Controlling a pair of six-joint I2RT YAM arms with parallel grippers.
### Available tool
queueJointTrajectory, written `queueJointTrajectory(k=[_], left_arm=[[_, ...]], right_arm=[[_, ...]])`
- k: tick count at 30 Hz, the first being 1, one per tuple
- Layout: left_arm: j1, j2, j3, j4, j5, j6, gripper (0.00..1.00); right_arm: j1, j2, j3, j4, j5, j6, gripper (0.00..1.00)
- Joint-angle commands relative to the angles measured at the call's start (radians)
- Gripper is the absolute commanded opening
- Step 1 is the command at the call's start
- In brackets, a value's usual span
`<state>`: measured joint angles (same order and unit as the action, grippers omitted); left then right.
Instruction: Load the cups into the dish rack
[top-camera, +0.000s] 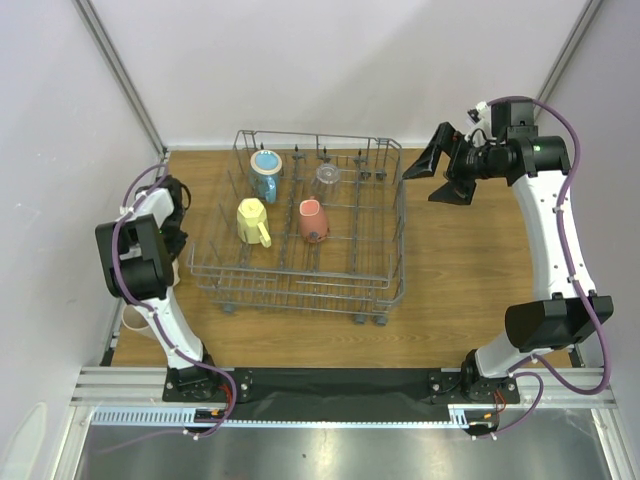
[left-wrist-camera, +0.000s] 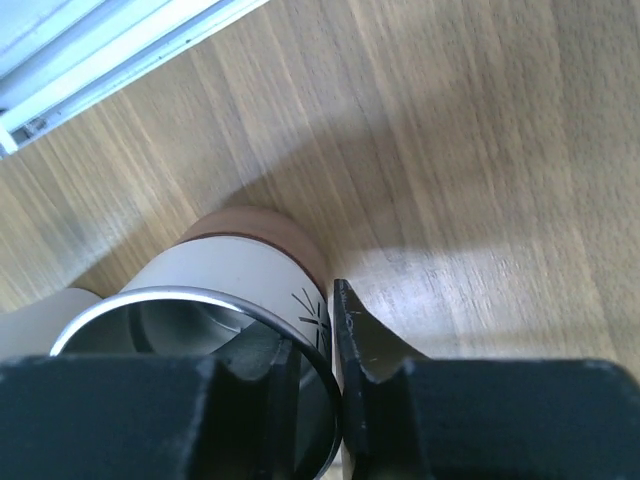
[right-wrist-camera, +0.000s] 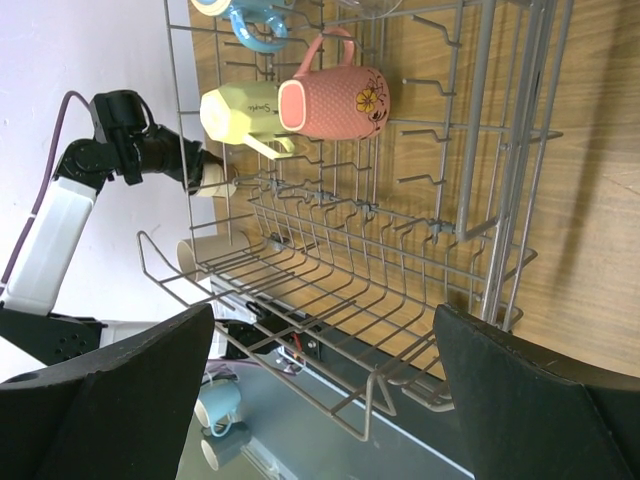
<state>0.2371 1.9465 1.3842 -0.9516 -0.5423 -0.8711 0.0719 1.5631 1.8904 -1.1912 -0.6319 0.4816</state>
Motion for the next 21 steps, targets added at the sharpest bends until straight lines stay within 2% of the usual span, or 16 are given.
queueJointTrajectory(k=[1,2,5,9,14,17,18,19,21], left_arm=[[0.007,-0.070,0.027,-0.006,0.042,-0.011,0.03],[0.008,-0.084,0.036,-0.019,0.076,-0.017,0.00],[0.002,-0.165,0.081,-0.033,0.158,-0.040,0.00],[-0.018,-0.291,0.226,-0.101,0.251,-0.129,0.00],[-0.090,-0.412,0.412,-0.081,0.361,-0.186,0.00],[-0.128,-0.477,0.405,-0.004,0.471,-0.193,0.00],[-0.149,-0.551,0.373,0.048,0.531,-0.192,0.00],[-0.163,-0.590,0.331,0.217,0.582,-0.193,0.00],[-0.179,-0.645,0.259,0.351,0.693,-0.197,0.00]], right_arm=[[0.008,-0.046,0.001,0.028,0.014,0.020,1.00],[0.008,-0.049,-0.001,0.030,0.015,0.023,1.00],[0.011,-0.057,-0.002,0.035,0.012,0.032,1.00],[0.022,-0.067,-0.007,0.042,0.009,0.045,1.00],[0.032,-0.086,-0.019,0.058,0.005,0.057,1.00],[0.034,-0.107,-0.045,0.076,-0.002,0.064,1.00],[0.034,-0.113,-0.056,0.088,-0.008,0.066,0.99],[0.032,-0.124,-0.072,0.091,-0.011,0.071,1.00],[0.037,-0.138,-0.092,0.110,-0.020,0.072,1.00]])
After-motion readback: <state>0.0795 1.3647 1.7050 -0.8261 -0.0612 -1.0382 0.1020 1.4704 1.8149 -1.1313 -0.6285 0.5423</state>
